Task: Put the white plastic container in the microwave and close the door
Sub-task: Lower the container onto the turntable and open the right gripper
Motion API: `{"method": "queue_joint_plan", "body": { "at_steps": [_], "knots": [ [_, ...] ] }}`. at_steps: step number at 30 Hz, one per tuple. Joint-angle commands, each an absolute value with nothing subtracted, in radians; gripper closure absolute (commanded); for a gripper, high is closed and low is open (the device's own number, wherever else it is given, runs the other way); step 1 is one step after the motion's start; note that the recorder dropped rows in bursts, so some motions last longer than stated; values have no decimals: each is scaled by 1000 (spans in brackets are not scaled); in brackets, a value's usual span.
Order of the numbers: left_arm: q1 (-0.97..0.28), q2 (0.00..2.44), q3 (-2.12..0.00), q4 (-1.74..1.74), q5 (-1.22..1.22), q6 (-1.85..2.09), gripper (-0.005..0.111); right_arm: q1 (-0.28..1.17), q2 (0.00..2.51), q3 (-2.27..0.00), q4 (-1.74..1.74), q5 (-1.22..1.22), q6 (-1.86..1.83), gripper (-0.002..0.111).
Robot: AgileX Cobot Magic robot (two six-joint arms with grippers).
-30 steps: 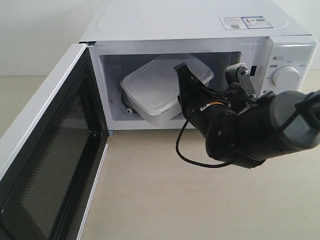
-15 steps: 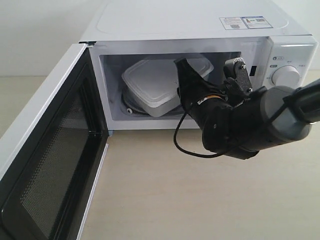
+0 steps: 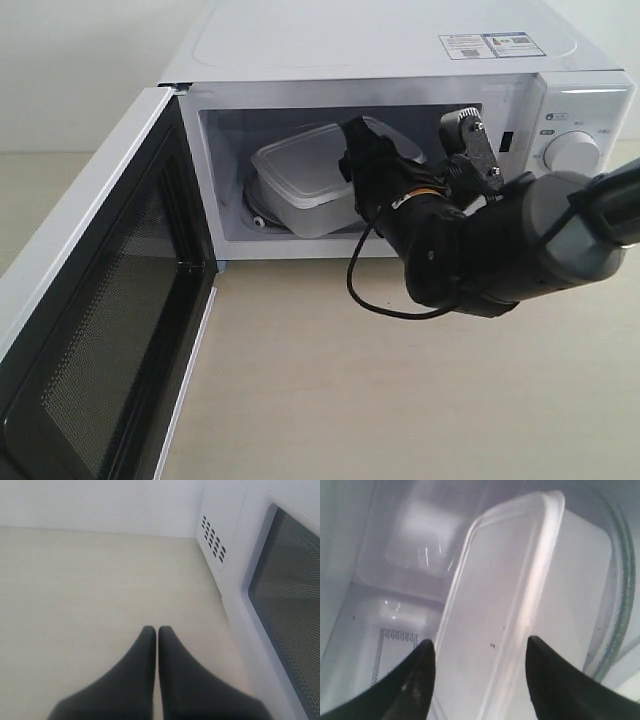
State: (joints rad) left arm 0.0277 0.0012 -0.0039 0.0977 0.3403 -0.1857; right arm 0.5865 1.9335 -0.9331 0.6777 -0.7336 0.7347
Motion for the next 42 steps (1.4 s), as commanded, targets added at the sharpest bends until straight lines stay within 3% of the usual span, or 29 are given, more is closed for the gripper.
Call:
{"method": "queue_joint_plan", "body": {
  "at_steps": [1, 12, 20, 22, 28, 42],
  "knots": [
    [29, 0, 0, 95, 337, -183, 103, 580, 1878, -860, 643, -729, 724, 56],
    [29, 0, 0, 95, 337, -183, 103, 580, 1717, -704, 84, -623, 631, 56],
    [29, 0, 0, 95, 337, -183, 103, 580, 1644, -641, -36, -448, 409, 56],
    [29, 0, 0, 95, 337, -183, 103, 580, 1644, -638, -36, -436, 336, 62],
    [29, 0, 0, 95, 337, -183, 103, 580, 1652, -638, -36, -445, 250, 108],
    [29, 0, 0, 95, 337, -183, 103, 580, 1771, -638, 12, -765, 26, 108]
  ]
}}
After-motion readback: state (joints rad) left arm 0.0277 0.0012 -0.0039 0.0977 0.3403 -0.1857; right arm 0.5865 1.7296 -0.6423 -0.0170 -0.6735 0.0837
